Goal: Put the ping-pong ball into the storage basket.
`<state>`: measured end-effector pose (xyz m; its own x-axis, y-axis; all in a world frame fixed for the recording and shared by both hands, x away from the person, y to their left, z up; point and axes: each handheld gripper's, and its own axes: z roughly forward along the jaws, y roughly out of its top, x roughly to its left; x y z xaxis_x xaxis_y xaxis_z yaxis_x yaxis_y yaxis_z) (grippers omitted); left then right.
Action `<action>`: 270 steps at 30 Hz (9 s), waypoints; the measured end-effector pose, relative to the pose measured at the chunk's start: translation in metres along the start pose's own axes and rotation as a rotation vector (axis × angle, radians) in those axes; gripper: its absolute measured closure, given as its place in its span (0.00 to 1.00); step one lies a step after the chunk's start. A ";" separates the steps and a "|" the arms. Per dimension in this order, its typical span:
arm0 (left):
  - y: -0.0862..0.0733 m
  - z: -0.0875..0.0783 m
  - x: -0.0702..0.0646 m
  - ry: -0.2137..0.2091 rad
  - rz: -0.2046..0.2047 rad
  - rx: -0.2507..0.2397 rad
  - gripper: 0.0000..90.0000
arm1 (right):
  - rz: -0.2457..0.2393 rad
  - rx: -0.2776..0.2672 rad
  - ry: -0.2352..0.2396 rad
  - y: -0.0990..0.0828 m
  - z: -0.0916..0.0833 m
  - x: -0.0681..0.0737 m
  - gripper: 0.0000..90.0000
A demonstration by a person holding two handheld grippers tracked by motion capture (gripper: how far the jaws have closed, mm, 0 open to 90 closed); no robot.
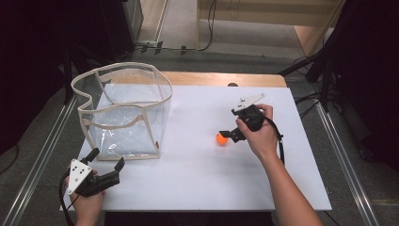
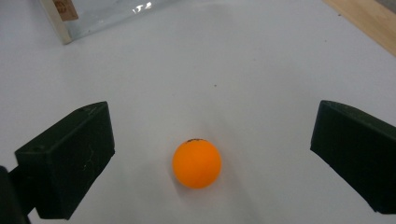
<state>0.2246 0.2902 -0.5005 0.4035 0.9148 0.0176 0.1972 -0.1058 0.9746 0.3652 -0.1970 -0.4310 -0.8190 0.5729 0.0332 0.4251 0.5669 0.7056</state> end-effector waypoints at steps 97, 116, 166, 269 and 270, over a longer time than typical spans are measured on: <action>0.000 0.001 -0.001 -0.008 0.003 0.004 0.07 | -0.078 0.440 0.092 0.025 0.062 0.006 0.53; 0.000 0.001 0.000 -0.010 0.003 0.006 0.07 | -0.125 0.437 0.108 0.055 0.061 0.015 0.53; 0.000 0.002 -0.001 -0.013 0.004 0.009 0.07 | -0.192 0.395 0.197 0.105 0.071 0.036 0.53; 0.000 0.000 0.000 -0.032 0.004 -0.017 0.07 | -0.304 0.336 0.259 0.206 0.021 0.048 0.53; 0.000 0.000 0.000 -0.032 0.004 -0.017 0.07 | -0.305 0.336 0.259 0.207 0.020 0.048 0.53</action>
<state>0.2241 0.2900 -0.5002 0.4329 0.9013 0.0149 0.1805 -0.1029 0.9782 0.4216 -0.0399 -0.2973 -0.9753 0.2109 0.0652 0.2175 0.8681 0.4462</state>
